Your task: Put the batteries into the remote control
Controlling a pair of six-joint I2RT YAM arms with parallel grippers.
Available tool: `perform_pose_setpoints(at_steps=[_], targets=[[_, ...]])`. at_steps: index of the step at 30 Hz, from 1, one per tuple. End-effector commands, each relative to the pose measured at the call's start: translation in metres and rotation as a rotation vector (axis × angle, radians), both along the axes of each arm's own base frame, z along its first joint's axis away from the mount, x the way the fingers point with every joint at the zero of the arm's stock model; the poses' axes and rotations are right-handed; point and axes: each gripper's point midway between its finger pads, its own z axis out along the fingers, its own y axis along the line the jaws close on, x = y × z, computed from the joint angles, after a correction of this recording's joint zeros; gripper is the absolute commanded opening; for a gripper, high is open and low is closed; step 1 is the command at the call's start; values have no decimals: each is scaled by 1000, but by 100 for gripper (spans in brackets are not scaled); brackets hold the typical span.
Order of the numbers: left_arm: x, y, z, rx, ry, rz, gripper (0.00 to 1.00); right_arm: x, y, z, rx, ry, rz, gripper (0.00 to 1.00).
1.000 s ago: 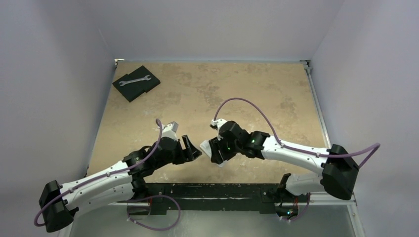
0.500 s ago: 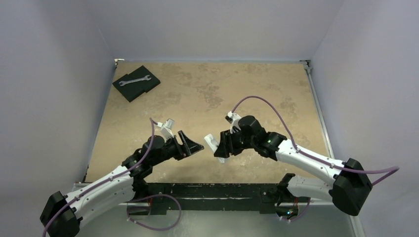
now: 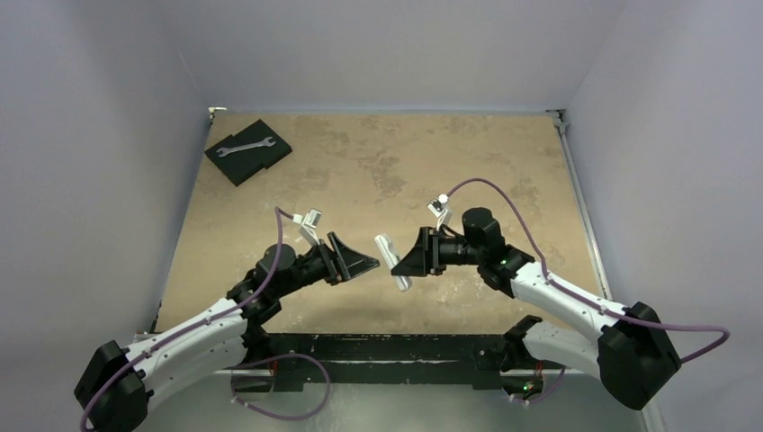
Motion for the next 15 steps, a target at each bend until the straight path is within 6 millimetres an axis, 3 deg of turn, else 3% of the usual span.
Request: perform_pose_setpoints(at_steps=[1, 15], targets=[[5, -7, 41, -96, -100, -24, 75, -11, 9, 47, 208, -50, 84, 19], [9, -20, 81, -211, -187, -60, 75, -40, 2, 88, 534, 33, 135, 22]])
